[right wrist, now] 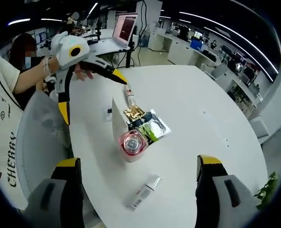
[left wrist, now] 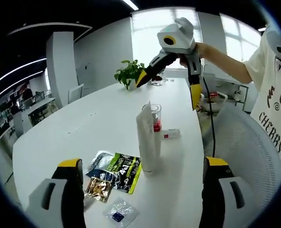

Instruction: Arrange the skincare products in the storage area until every visible bottle or jar stands upright without overlapping.

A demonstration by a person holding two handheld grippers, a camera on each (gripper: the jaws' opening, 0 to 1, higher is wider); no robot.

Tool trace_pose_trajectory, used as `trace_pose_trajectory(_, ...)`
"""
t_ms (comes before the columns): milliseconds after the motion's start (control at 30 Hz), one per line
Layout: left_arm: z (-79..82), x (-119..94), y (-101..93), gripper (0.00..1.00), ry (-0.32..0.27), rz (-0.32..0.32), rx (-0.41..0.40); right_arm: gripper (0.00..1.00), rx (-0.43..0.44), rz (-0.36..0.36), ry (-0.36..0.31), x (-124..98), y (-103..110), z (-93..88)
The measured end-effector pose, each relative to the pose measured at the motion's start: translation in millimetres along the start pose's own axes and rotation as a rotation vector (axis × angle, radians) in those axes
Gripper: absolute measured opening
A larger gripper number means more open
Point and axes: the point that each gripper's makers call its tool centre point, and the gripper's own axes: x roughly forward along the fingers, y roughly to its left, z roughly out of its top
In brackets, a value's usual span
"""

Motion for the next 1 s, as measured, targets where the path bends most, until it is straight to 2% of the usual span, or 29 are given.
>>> trace_pose_trajectory(67, -2.5, -3, -0.4, 0.99, 0.012, 0.012, -0.023, 1.0, 0.006, -0.003, -0.001, -1, -1, -2.4)
trace_pose_trajectory(267, -0.7, -1, -5.1, 0.99, -0.008, 0.003, -0.051, 1.0, 0.034, -0.027, 0.021, 5, -6, -20.0)
trace_pose_trajectory(467, -2.0, -1, -5.5, 0.99, -0.014, 0.012, -0.064, 1.0, 0.087, -0.027, 0.015, 8, -7, -35.4)
trace_pose_trajectory(667, -3.8, 2, -8.3, 0.99, -0.014, 0.011, -0.071, 1.0, 0.141, -0.055, 0.038, 12, -14, -57.6)
trace_pose_trajectory(900, -8.2, 2, -8.9, 0.99, -0.004, 0.012, -0.076, 1.0, 0.189, -0.056, 0.057, 23, -12, -78.8)
trace_pose_trajectory(1000, -6.6, 1, -9.5, 0.99, -0.021, 0.013, -0.08, 1.0, 0.209, -0.065, 0.076, 26, -12, -87.0)
